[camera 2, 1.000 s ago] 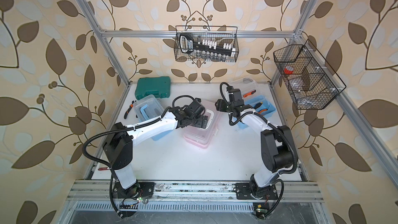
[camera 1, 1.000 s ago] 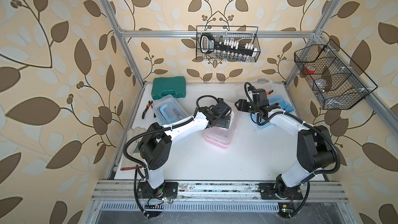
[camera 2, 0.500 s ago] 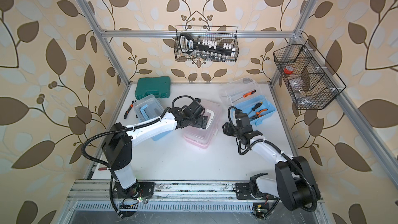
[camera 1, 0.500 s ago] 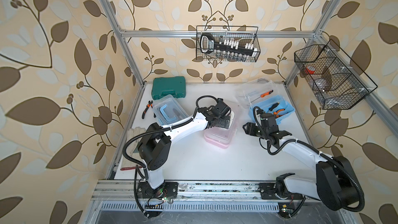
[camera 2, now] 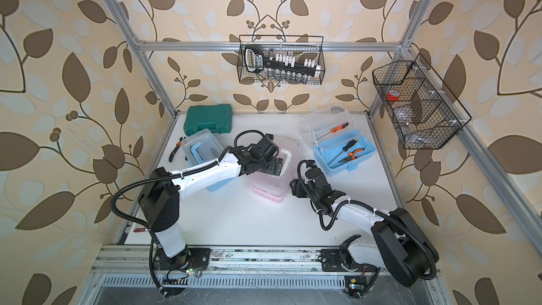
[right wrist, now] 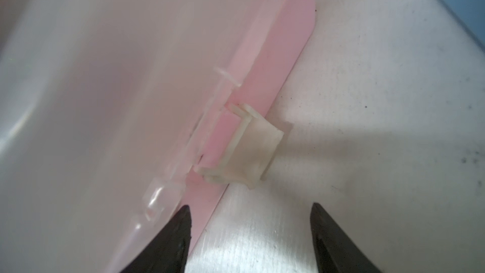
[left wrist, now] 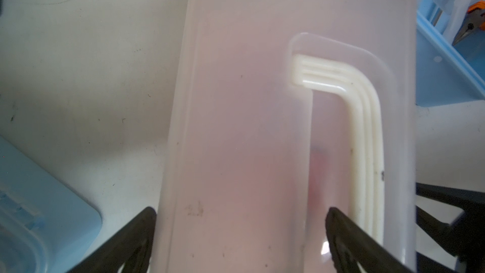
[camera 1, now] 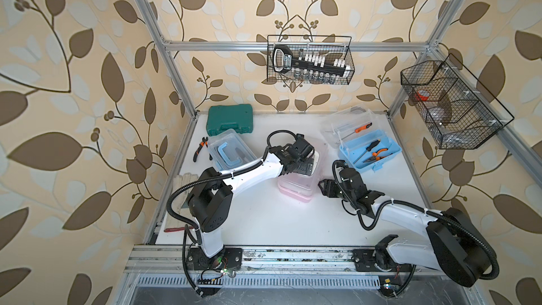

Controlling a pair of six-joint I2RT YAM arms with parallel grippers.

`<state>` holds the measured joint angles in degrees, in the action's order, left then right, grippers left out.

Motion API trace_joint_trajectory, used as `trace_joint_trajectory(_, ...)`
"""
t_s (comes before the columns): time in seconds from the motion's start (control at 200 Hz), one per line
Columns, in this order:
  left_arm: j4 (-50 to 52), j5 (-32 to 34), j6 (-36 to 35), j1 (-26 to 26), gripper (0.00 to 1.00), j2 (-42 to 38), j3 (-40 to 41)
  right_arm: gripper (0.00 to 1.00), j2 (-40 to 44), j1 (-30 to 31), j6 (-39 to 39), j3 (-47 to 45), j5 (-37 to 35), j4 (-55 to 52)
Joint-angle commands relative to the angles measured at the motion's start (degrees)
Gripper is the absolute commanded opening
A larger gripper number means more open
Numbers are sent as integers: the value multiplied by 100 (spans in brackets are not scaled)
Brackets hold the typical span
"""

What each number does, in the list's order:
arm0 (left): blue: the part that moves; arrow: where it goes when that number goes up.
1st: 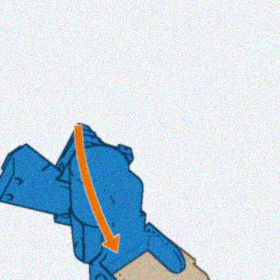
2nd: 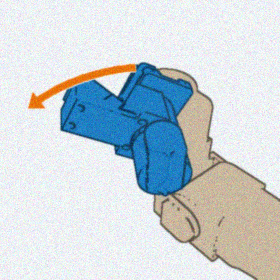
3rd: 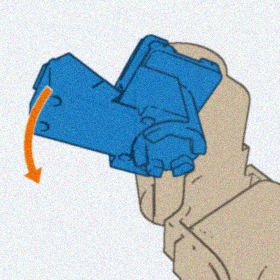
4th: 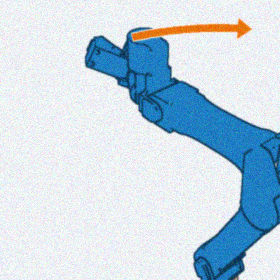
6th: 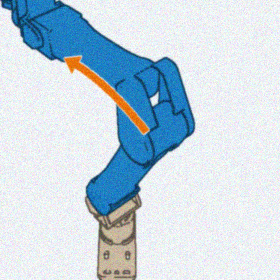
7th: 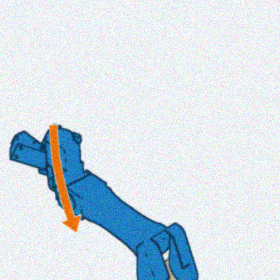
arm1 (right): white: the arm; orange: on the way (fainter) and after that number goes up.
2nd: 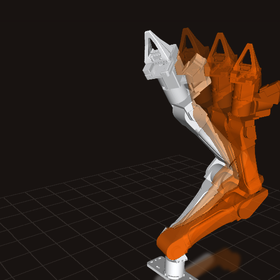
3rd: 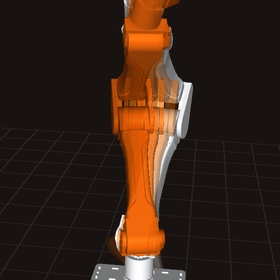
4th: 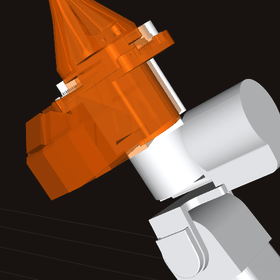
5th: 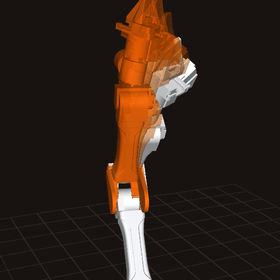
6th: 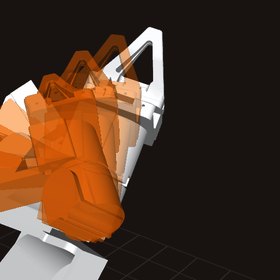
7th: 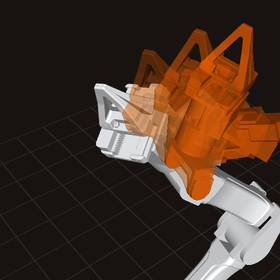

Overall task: Close toolboxes
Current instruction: Fasten the toolbox latch on the toolbox.

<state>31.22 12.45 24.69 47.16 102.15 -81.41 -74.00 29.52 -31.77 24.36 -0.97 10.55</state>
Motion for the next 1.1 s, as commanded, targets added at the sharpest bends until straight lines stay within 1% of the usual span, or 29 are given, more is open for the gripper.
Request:
trace_joint_trajectory(0.0,421,-66,-157,13,99,-142,107,70,-254,139,-192,-25,-290,528)
trace_joint_trajectory(0.2,341,-111,-166,13,99,-178,178,71,-546,211,-364,-115,-659,1054)
trace_joint_trajectory(0.445,345,-111,-138,13,99,-161,240,72,-765,239,-515,-188,-1128,1323)
trace_joint_trajectory(0.66,351,-103,-134,13,99,-131,236,72,-553,241,-680,-364,-1644,1225)
trace_joint_trajectory(0.885,352,-89,-138,13,99,-133,253,72,-252,232,-582,-371,-2055,926)
trace_joint_trajectory(0.97,349,-83,-136,13,99,-129,266,72,-199,230,-474,-341,-2005,910)
trace_joint_trajectory(1.095,345,-84,-136,13,99,-132,270,72,-254,230,-360,-321,-1641,966)
